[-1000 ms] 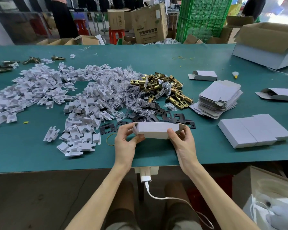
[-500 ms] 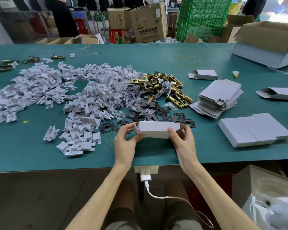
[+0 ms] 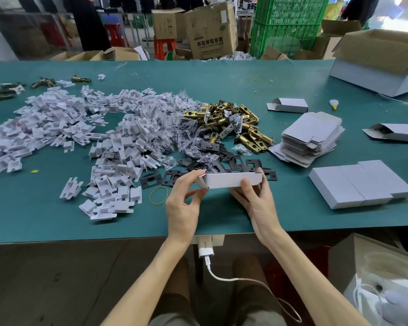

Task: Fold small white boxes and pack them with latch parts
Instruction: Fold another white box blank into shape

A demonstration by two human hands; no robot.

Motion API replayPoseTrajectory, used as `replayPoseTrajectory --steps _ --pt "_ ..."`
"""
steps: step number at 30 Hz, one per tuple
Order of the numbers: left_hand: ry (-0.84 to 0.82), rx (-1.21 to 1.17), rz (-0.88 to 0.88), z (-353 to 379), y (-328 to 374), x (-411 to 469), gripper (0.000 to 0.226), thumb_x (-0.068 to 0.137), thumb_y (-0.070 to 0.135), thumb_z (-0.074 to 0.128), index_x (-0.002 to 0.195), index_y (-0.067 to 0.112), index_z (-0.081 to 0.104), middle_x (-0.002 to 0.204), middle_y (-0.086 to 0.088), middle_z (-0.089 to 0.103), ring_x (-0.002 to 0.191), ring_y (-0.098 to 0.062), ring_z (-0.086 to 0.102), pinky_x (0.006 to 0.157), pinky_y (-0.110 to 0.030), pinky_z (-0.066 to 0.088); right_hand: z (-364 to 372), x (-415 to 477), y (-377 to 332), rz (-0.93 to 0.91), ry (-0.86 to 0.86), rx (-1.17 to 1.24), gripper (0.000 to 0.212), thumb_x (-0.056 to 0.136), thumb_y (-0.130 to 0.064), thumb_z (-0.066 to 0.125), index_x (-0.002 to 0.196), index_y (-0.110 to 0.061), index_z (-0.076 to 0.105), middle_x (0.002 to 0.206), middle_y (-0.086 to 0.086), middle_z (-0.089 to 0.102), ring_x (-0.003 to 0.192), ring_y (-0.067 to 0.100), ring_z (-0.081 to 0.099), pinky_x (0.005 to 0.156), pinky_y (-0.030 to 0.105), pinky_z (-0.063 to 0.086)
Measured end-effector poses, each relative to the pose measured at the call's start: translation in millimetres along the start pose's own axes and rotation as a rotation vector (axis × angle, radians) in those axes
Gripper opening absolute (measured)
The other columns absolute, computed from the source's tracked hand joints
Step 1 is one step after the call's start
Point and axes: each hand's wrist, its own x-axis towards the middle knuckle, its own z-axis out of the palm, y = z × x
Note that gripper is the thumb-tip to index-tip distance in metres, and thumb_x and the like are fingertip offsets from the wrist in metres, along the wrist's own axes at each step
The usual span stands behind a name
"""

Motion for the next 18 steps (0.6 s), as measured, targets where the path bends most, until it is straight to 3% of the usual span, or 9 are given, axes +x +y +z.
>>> replayPoseTrajectory --steps 3,7,14,18 --pt "-0.028 0.029 0.065 1.7 0.0 -2.9 0.049 0.093 0.004 0.076 0.136 0.024 0.064 0.131 0.008 0.065 0.121 -0.018 0.065 0.092 -0.026 0.059 -1.3 0.2 1.6 -0.017 0.003 0.008 0.081 0.087 -0.038 0.076 0.152 -0.012 0.036 0.136 0.014 0.063 0.122 0.03 0.065 0.102 0.042 0.055" --pt "-0.006 0.094 0.097 4.0 0.2 -6.1 0.041 0.093 0.015 0.076 0.131 0.022 0.062 0.127 0.012 0.064 0.116 -0.017 0.064 0.091 -0.041 0.06 -0.9 -0.8 2.2 0.008 0.047 0.057 0.078 0.081 -0.039 0.079 0.143 -0.013 0.039 0.134 0.012 0.066 0.118 0.028 0.068 0.101 0.041 0.056" --pt "0.026 0.124 0.14 3.7 -2.9 -6.2 0.047 0.088 -0.003 0.078 0.127 0.018 0.062 0.129 0.001 0.061 0.12 -0.021 0.061 0.094 -0.043 0.058 -2.4 -1.4 2.6 -0.044 0.021 -0.013 0.052 0.088 -0.035 0.076 0.128 -0.008 0.056 0.129 0.015 0.067 0.122 0.031 0.065 0.104 0.048 0.053" --pt "0.052 0.156 0.158 3.2 -2.9 -5.8 0.048 0.085 -0.007 0.077 0.124 0.018 0.065 0.127 0.006 0.057 0.115 -0.022 0.06 0.092 -0.041 0.06 -0.1 -5.0 -1.4 -0.054 0.007 -0.052 0.062 0.079 -0.05 0.084 0.123 -0.012 0.063 0.127 0.015 0.068 0.124 0.033 0.062 0.103 0.047 0.053"
